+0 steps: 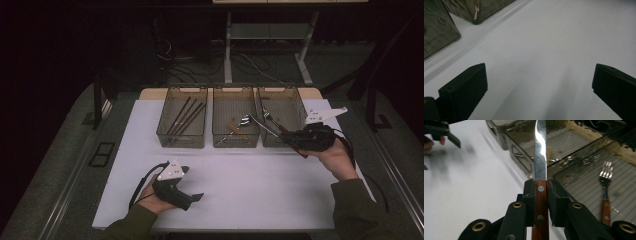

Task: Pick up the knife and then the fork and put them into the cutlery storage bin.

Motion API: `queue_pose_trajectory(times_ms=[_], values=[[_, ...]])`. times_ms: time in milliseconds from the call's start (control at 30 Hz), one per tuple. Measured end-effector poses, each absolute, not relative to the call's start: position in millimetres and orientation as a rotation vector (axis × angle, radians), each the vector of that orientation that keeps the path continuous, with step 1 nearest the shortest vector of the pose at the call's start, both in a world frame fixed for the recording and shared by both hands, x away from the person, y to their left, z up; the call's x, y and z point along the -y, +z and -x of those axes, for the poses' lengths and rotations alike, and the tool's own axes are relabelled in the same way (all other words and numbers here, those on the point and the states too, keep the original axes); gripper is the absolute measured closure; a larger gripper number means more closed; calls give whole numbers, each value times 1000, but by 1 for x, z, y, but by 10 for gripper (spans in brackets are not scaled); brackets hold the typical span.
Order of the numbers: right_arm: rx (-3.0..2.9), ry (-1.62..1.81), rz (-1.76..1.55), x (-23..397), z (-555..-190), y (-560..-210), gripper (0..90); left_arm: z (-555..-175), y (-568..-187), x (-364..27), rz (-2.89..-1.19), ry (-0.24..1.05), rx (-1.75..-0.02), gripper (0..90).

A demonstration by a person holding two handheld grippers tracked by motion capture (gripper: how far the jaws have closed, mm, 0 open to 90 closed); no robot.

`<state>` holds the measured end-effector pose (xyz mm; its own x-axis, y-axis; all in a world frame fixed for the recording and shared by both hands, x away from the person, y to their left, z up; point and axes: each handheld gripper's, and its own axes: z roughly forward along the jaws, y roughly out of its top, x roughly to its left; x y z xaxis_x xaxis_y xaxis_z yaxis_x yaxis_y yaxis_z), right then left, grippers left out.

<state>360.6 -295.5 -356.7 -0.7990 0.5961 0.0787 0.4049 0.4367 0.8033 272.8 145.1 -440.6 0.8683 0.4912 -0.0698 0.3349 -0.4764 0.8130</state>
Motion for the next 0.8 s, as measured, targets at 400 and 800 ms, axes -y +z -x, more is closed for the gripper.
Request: queue_pose_trajectory(times_ms=[400,800], values=[[-2400,1224,-993,309,-390,-341,774,-273,-440,-145,-2112,213,-596,0],[-2347,1142,-1116,316,-424,-337,774,-273,-440,-145,-2111,214,-596,0]])
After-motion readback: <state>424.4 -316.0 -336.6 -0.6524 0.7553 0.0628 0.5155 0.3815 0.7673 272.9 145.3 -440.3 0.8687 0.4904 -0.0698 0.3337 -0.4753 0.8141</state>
